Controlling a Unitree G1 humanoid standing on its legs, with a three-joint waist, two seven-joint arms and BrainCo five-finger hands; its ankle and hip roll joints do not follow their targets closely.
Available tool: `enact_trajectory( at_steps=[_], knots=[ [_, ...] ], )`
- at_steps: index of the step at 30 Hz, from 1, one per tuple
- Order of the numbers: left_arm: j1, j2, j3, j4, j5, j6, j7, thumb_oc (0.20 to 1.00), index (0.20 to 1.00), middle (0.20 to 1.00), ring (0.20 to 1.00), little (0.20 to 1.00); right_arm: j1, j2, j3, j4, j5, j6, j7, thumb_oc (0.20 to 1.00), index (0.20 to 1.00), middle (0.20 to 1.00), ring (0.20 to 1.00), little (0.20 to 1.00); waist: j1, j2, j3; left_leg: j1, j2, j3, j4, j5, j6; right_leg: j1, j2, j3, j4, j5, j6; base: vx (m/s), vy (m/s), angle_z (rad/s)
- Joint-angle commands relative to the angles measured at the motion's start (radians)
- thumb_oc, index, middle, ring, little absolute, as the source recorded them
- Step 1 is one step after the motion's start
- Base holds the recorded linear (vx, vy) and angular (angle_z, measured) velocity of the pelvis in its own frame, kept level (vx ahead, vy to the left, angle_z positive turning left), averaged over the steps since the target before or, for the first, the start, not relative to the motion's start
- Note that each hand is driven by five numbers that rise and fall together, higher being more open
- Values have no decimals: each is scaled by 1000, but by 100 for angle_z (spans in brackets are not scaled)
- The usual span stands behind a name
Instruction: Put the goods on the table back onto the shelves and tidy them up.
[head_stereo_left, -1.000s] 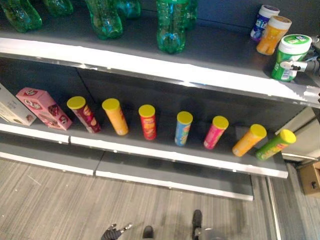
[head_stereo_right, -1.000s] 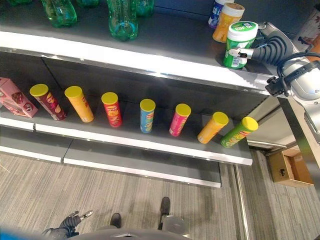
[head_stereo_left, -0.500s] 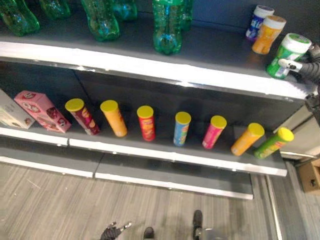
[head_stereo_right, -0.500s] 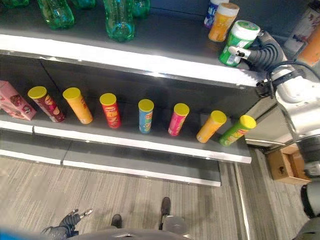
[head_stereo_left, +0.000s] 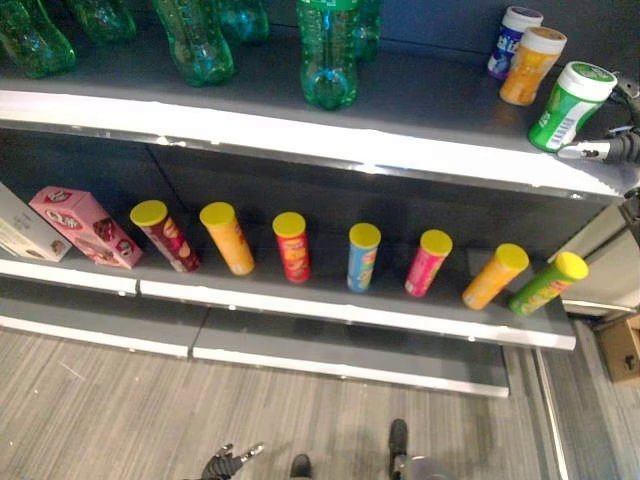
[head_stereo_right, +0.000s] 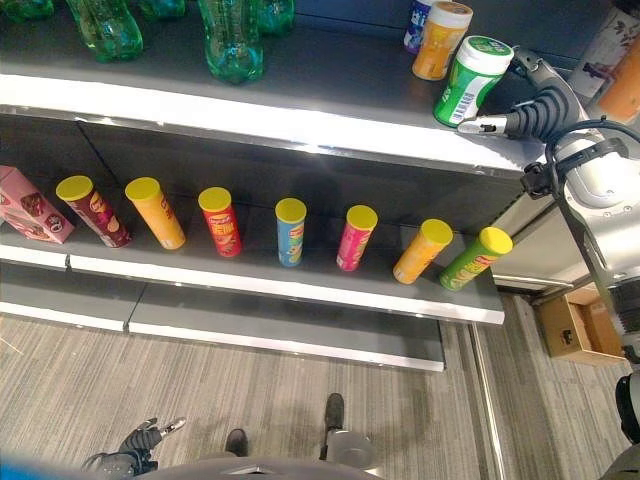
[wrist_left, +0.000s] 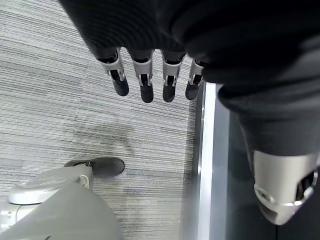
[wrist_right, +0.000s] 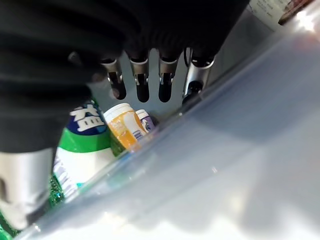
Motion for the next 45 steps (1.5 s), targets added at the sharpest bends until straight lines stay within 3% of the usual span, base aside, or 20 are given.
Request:
enact_trajectory(
  at_steps=[1, 8, 11, 23, 30, 35, 38, 39, 42, 43, 45],
  knots=[
    [-37, 49, -4, 26, -44, -13, 13, 1000, 1000, 1000, 1000, 1000, -9, -5, -17, -18, 0, -31, -36, 1000, 1000, 1000, 1000, 1000, 12, -35, -12, 1, 6, 83, 22, -69, 0, 73, -71, 14, 49, -143, 104, 0, 0, 0],
    [-40, 41, 2, 26, -37, -13, 22, 1000, 1000, 1000, 1000, 1000, 46, 29, -156, -89, 2, -70, -108, 1000, 1000, 1000, 1000, 1000, 5, -30, -15, 6, 5, 85, 21, -75, 4, 76, -70, 17, 49, -145, 105, 0, 0, 0],
    [-47, 32, 18, 29, -16, -17, 39, 1000, 1000, 1000, 1000, 1000, 122, 38, -316, -194, -75, -110, -202, 1000, 1000, 1000, 1000, 1000, -11, -27, -19, 10, 4, 91, 22, -82, 8, 76, -69, 24, 49, -146, 108, 0, 0, 0],
    [-73, 31, 21, 27, 8, -16, 61, 1000, 1000, 1000, 1000, 1000, 327, 75, -605, -306, -135, -139, -321, 1000, 1000, 1000, 1000, 1000, -48, -33, -33, 24, 2, 113, 24, -101, 15, 68, -66, 54, 47, -144, 114, 10, 14, -7],
    [-90, 19, 26, 0, 19, -20, 70, 1000, 1000, 1000, 1000, 1000, 516, 188, -770, -356, -118, -147, -346, 1000, 1000, 1000, 1000, 1000, -95, -29, -35, 34, -3, 141, 27, -115, 23, 54, -66, 90, 45, -137, 122, 13, 29, -15],
    [-102, 28, 36, -16, 20, -21, 71, 1000, 1000, 1000, 1000, 1000, 637, 269, -808, -307, -57, -128, -294, 1000, 1000, 1000, 1000, 1000, -120, -32, -29, 33, -7, 166, 31, -120, 30, 32, -64, 126, 47, -126, 127, -10, 34, -16],
    [-112, 32, 40, -25, 19, -22, 61, 1000, 1000, 1000, 1000, 1000, 735, 409, -753, -242, 107, -104, -163, 1000, 1000, 1000, 1000, 1000, -148, -39, -22, 34, -10, 190, 33, -121, 34, 11, -63, 155, 53, -116, 132, -27, 32, -32],
    [-111, 34, 39, -26, 19, -22, 61, 1000, 1000, 1000, 1000, 1000, 738, 412, -754, -244, 108, -104, -161, 1000, 1000, 1000, 1000, 1000, -146, -41, -23, 33, -11, 191, 33, -122, 34, 9, -63, 157, 53, -116, 132, -17, 20, -21],
    [-112, 28, 35, -37, 17, -22, 57, 1000, 1000, 1000, 1000, 1000, 775, 546, -685, -223, 258, -94, -81, 1000, 1000, 1000, 1000, 1000, -164, -41, -14, 34, -15, 207, 36, -123, 39, -6, -62, 182, 59, -111, 134, -17, 27, -21],
    [-112, 28, 35, -37, 16, -22, 57, 1000, 1000, 1000, 1000, 1000, 775, 546, -685, -223, 258, -94, -81, 1000, 1000, 1000, 1000, 1000, -163, -41, -14, 34, -15, 207, 36, -123, 39, -6, -62, 182, 59, -111, 134, -25, 36, -37],
    [-103, 25, 25, -54, 29, -26, 39, 1000, 1000, 1000, 1000, 1000, 840, 649, -562, -102, 424, -18, 83, 1000, 1000, 1000, 1000, 1000, -170, -41, 2, 39, -22, 219, 42, -125, 42, -14, -63, 198, 66, -109, 136, -40, 41, -38]
  ],
)
